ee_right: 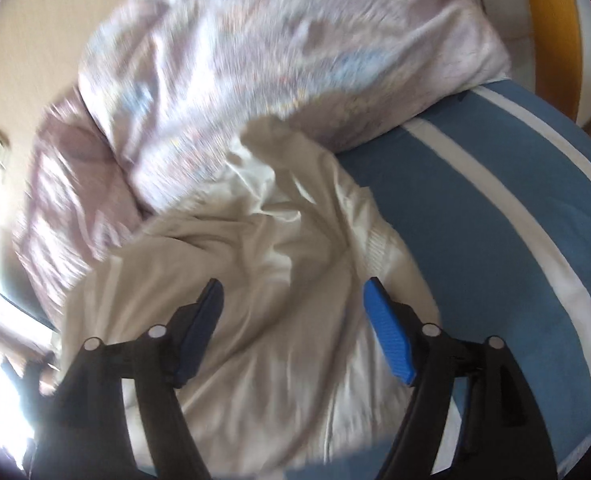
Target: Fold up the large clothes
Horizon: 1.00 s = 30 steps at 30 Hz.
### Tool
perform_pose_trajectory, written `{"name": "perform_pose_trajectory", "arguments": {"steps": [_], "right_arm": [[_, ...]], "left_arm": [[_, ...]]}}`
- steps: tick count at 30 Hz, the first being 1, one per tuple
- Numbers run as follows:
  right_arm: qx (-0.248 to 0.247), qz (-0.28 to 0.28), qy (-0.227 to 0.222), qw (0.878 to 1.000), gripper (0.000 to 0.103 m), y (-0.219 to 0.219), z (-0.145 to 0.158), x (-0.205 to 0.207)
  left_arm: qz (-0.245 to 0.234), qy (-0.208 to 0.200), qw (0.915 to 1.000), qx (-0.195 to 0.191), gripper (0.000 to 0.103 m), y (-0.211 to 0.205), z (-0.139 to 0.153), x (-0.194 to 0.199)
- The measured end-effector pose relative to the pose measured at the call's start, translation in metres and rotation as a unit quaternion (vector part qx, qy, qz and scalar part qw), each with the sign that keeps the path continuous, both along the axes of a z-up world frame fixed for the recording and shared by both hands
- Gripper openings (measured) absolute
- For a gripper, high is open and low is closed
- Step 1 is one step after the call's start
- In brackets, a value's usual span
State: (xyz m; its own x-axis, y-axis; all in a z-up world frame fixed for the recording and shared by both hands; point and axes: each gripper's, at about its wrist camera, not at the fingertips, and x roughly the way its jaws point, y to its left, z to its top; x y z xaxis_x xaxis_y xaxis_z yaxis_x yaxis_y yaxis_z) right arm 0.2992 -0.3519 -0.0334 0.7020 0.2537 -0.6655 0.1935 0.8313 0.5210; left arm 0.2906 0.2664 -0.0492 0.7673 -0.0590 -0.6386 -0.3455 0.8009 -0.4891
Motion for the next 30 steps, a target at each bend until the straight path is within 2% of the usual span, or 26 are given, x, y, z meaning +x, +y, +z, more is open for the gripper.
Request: {"name": "perform_pose_trajectory", "arguments": {"steps": [5,8,11,17,21,24,30], "right_arm": [[0.059,-0.036,0.015,0.997,0.078,-0.015,0.001,-0.036],[0.121,-0.054,0.041,0.990,0.078,-0.023,-0.015,-0.051],[0.151,-0.056,0.068,0.985,0.078,-0.021,-0.030,-0.052],[0.179,-0.081,0.087,0.977,0.078,-0.013,-0.052,-0.049],[0.200,-0.095,0.096,0.970,0.078,-0.013,-0.066,-0.050],[0.212,-0.101,0.093,0.968,0.078,-0.012,-0.072,-0.050],[0.229,-0.093,0.078,0.966,0.077,-0.008,-0.074,-0.045]], "left_arm": [[-0.017,-0.008,0.9996,-0.021,0.102,-0.003,0.014,-0.046],[-0.026,-0.002,0.9979,-0.059,0.102,-0.010,0.009,-0.071],[-0.040,0.015,0.9933,-0.108,0.102,-0.020,-0.007,-0.082],[-0.056,0.034,0.9857,-0.155,0.102,-0.048,-0.026,-0.091],[-0.046,0.041,0.9810,-0.184,0.102,-0.056,-0.035,-0.090],[-0.039,0.047,0.9763,-0.208,0.102,-0.061,-0.045,-0.086],[-0.028,0.050,0.9717,-0.229,0.098,-0.066,-0.055,-0.077]]}}
